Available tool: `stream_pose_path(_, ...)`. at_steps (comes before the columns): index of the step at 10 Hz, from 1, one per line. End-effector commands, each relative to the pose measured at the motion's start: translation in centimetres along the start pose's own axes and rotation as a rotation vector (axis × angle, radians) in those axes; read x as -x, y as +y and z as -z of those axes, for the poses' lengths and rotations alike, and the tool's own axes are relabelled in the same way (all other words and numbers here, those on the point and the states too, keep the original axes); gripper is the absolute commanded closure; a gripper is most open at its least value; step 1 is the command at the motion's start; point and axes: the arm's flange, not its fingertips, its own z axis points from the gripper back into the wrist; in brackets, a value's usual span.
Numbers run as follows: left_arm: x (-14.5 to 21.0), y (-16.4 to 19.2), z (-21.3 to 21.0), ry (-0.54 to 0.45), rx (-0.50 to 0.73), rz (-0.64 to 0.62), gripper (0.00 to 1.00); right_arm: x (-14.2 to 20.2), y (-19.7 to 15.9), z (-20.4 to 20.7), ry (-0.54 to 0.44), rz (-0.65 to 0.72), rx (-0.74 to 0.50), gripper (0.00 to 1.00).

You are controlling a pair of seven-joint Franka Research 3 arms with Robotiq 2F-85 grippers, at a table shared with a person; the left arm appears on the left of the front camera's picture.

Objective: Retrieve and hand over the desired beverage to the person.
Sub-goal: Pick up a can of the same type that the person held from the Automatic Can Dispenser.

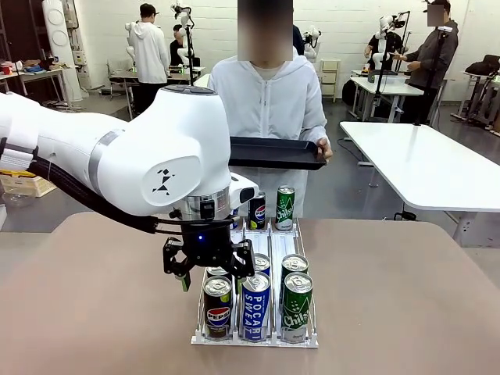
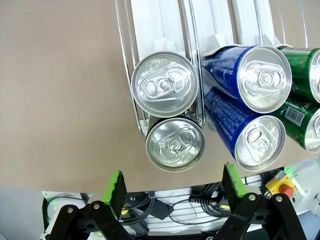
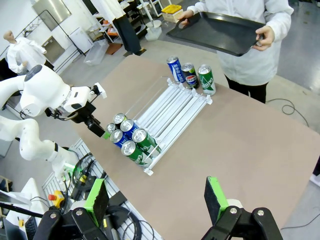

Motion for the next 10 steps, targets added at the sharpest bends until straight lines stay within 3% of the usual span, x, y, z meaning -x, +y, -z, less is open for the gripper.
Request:
stream_pose_path(1,-0.7,-0.2,0.4,-0.011,0.001,0.028,0.0,-0.1,0.0,0.1,-0.022,-0.012,-0.027,0.0)
stream_pose_path(10,-2.7,0.8,1.8,-0.003,0.01,-0.021,0.0,-0.1,0.0,0.1,-0.022,-0.012,-0.027,0.0)
